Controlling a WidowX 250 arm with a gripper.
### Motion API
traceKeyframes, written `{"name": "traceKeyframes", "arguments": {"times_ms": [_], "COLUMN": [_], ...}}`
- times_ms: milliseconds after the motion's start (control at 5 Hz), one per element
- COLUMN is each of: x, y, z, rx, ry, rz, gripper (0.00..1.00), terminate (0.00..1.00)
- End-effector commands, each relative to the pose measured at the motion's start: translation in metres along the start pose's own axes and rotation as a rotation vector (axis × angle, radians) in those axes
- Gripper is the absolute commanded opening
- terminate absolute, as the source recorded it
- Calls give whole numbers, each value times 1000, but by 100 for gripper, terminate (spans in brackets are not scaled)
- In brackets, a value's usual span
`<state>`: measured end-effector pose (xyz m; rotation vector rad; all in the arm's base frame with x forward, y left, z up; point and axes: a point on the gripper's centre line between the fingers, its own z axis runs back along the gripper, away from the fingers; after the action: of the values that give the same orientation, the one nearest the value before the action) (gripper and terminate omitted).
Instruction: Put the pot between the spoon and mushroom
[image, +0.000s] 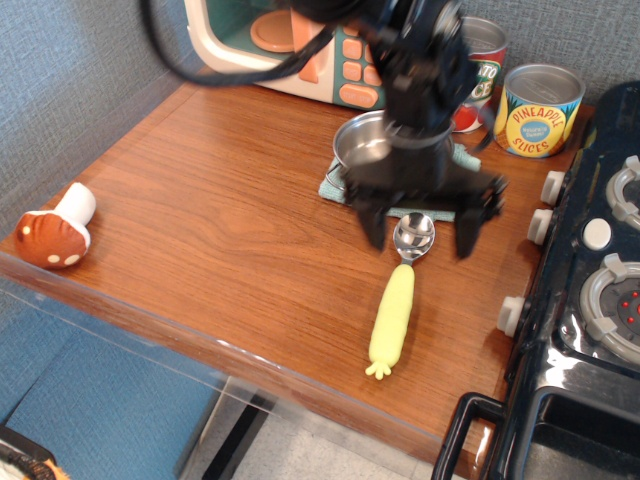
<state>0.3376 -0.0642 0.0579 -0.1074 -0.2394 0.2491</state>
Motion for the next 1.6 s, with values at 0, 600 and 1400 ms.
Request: {"name": "traceKeyframes", "arguments": {"times_ms": [0, 600, 1400], "x": [68, 108, 101], "y": [-42, -14, -1], "z": [10, -14, -31], "rx": [-23, 132, 159], "ry": [-72, 5, 61], "rz": [-66, -59, -65], "gripper": [100, 100, 0], "terminate": [0, 0, 0]}}
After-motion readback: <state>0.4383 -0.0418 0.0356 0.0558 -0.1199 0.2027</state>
